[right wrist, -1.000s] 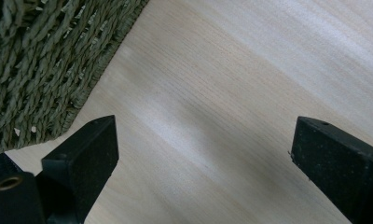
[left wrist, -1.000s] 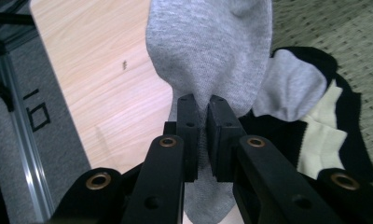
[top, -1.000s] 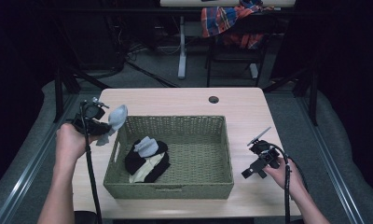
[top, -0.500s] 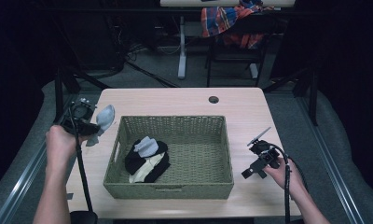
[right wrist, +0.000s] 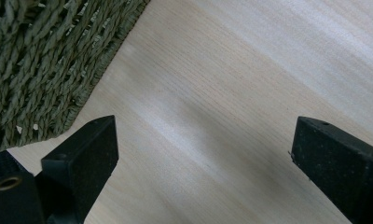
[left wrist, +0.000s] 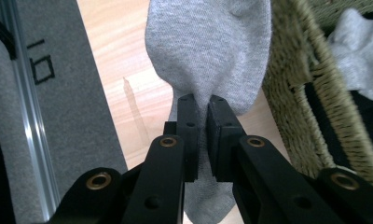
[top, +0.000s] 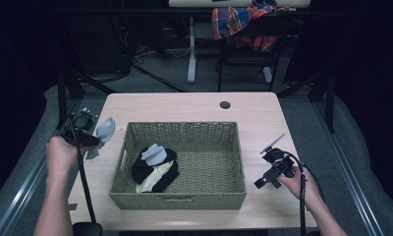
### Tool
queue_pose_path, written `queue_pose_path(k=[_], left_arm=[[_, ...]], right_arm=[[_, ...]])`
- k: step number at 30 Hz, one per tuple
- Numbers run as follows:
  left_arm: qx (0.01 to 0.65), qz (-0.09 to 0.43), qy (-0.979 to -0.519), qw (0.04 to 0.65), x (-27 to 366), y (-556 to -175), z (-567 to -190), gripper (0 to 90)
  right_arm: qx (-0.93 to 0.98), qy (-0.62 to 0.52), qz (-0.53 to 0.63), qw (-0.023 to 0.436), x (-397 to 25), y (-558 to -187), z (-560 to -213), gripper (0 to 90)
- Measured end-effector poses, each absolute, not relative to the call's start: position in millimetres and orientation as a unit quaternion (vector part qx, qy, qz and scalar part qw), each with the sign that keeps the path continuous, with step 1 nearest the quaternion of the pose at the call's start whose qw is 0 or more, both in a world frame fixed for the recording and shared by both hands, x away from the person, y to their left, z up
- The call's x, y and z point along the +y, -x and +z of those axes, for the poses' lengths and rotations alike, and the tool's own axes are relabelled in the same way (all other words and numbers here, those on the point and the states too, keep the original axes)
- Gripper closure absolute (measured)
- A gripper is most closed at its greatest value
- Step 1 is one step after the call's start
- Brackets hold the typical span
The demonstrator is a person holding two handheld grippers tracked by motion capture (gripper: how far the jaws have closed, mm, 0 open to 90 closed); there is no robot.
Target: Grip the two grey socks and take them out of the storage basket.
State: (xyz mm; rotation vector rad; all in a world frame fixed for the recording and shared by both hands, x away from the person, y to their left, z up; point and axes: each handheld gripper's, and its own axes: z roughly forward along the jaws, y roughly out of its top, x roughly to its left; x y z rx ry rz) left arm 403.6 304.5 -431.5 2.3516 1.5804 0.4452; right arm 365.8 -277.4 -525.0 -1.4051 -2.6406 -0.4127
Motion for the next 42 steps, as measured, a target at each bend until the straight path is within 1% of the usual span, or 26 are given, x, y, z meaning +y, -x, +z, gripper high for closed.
queue_pose_path(k=[11, 13, 19, 22, 35, 37, 38, 42], left_arm=[[0.55, 0.135, -0.816, 0.117, 307.6, -411.7, -458.8, 84.7], [0.552, 0.143, -0.813, 0.122, 309.5, -413.0, -463.8, 84.5], [0.559, 0.146, -0.807, 0.119, 312.8, -415.7, -477.1, 84.5], [0.559, 0.144, -0.808, 0.116, 311.9, -417.2, -482.0, 84.6], [0.556, 0.124, -0.816, 0.103, 309.9, -422.6, -498.4, 84.5], [0.554, 0.126, -0.816, 0.105, 309.5, -422.8, -499.8, 84.5], [0.553, 0.135, -0.815, 0.107, 308.6, -422.5, -500.9, 84.5], [0.551, 0.125, -0.818, 0.107, 308.8, -424.1, -504.9, 84.5]], right_arm=[[-0.876, 0.46, -0.132, 0.061, -277.8, -366.0, -524.7, 7.1], [-0.876, 0.459, -0.131, 0.06, -277.8, -366.1, -524.4, 7.1], [-0.87, 0.468, -0.141, 0.061, -276.9, -365.1, -525.8, 7.1], [-0.878, 0.457, -0.129, 0.061, -277.8, -366.6, -524.7, 7.1], [-0.871, 0.467, -0.139, 0.06, -277.1, -365.4, -526.7, 7.1], [-0.875, 0.461, -0.133, 0.062, -277.5, -366.2, -525.6, 7.1], [-0.88, 0.454, -0.125, 0.063, -278.0, -367.2, -524.5, 7.1], [-0.877, 0.459, -0.13, 0.062, -277.6, -366.4, -525.5, 7.1]])
